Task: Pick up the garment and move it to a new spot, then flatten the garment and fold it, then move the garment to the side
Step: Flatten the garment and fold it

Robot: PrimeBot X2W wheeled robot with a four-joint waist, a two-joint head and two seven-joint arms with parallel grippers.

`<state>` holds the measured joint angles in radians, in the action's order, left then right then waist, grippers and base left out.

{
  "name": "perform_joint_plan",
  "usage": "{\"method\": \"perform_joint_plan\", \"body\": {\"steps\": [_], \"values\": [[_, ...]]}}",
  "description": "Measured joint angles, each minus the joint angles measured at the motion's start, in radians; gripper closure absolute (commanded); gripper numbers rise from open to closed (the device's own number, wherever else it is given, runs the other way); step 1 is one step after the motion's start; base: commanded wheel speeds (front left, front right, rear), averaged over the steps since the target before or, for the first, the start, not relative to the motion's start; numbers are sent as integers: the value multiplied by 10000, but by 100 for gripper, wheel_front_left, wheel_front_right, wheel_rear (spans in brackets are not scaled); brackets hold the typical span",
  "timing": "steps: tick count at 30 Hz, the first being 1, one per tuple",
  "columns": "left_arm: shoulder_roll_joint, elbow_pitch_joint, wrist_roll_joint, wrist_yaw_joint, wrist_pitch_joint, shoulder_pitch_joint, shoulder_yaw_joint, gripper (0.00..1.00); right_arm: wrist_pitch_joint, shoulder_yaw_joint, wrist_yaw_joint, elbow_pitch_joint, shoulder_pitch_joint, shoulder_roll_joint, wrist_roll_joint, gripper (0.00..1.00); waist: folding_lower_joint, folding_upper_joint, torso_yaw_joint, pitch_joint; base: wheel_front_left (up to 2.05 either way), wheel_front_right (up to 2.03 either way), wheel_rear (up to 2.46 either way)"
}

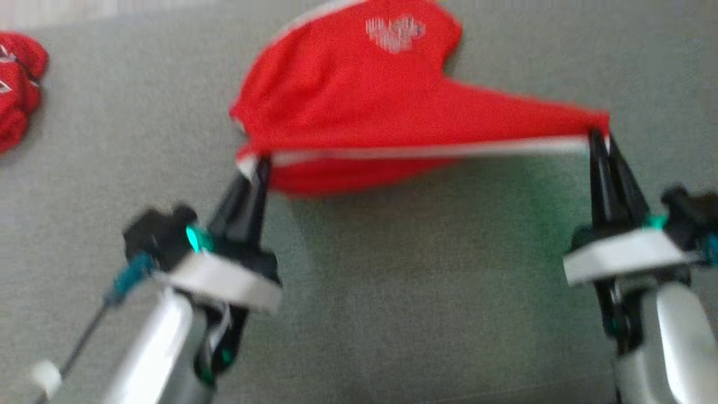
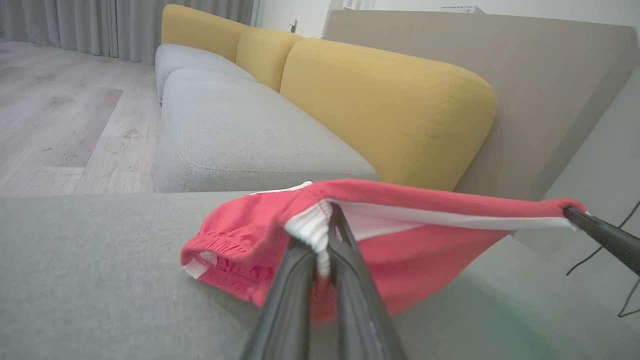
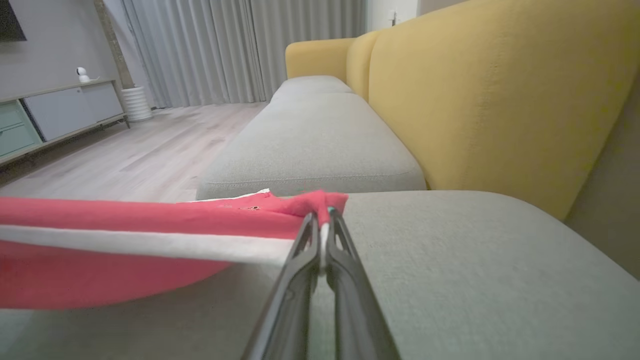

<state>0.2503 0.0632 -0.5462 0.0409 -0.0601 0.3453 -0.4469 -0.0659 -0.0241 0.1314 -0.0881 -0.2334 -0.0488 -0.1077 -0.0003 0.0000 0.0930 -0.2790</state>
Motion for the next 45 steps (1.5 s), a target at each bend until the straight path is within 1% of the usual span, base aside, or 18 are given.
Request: {"method": "perform_joint_plan", "body": {"steps": [5,9,12,17,20,23,28,29,30,31,33,38,41,45], "values": [[25,-1409,-165,-548,-15,-1965,-236,100,644,-244,0,1618,2219,35,-98,100,-1,0,6,963,0,0,0],[128,-2550,-263,-993,305,-3362,-546,100,1243,-548,0,2874,3454,52,-33,100,-1,0,44,1583,0,0,0],[194,-3037,-357,-1183,537,-4038,-750,100,1653,-725,0,3534,3949,56,46,100,-2,1,-34,1759,0,0,0],[98,-3058,-616,-1304,788,-4148,-909,100,2061,-938,0,3605,3970,67,150,100,4,0,-341,1443,0,0,0],[-132,-2665,-721,-1298,888,-4072,-1047,100,2268,-1074,0,3256,3480,79,407,100,4,0,-590,1129,0,0,0],[-489,-2222,-945,-1285,907,-3820,-1089,100,2485,-1043,0,2794,2545,77,842,100,6,0,-891,772,0,0,0],[-1156,-1256,-1427,-1162,895,-2744,-1030,100,2986,-859,0,1699,689,59,1542,100,6,0,-1533,239,0,0,0],[-1342,-823,-1509,-1099,846,-2253,-995,100,3158,-775,0,1116,-35,42,1914,100,5,0,-1779,24,0,0,0],[-1413,-614,-1561,-1066,842,-2014,-989,100,3244,-729,0,819,-394,10,2011,100,6,0,-1888,-88,0,0,0],[-1413,-614,-1561,-1066,842,-2014,-989,100,3244,-729,0,819,-394,10,2011,100,6,0,-1888,-88,0,0,0],[-1538,-163,-1707,-943,851,-1535,-976,100,3429,-573,0,153,-1139,-169,2157,100,6,0,-2085,-323,0,0,0],[-1799,940,-1992,-922,869,-389,-953,100,3676,-217,0,-1496,-2867,-669,2245,100,6,0,-2479,-882,0,0,0],[-1914,1425,-2167,-842,848,162,-957,100,3758,17,0,-2355,-3631,-754,2282,100,6,0,-2641,-1153,0,0,0],[-1994,1887,-2345,-842,782,585,-1028,100,3858,295,0,-3400,-4409,-911,2328,100,6,0,-2784,-1366,0,0,0]]}}
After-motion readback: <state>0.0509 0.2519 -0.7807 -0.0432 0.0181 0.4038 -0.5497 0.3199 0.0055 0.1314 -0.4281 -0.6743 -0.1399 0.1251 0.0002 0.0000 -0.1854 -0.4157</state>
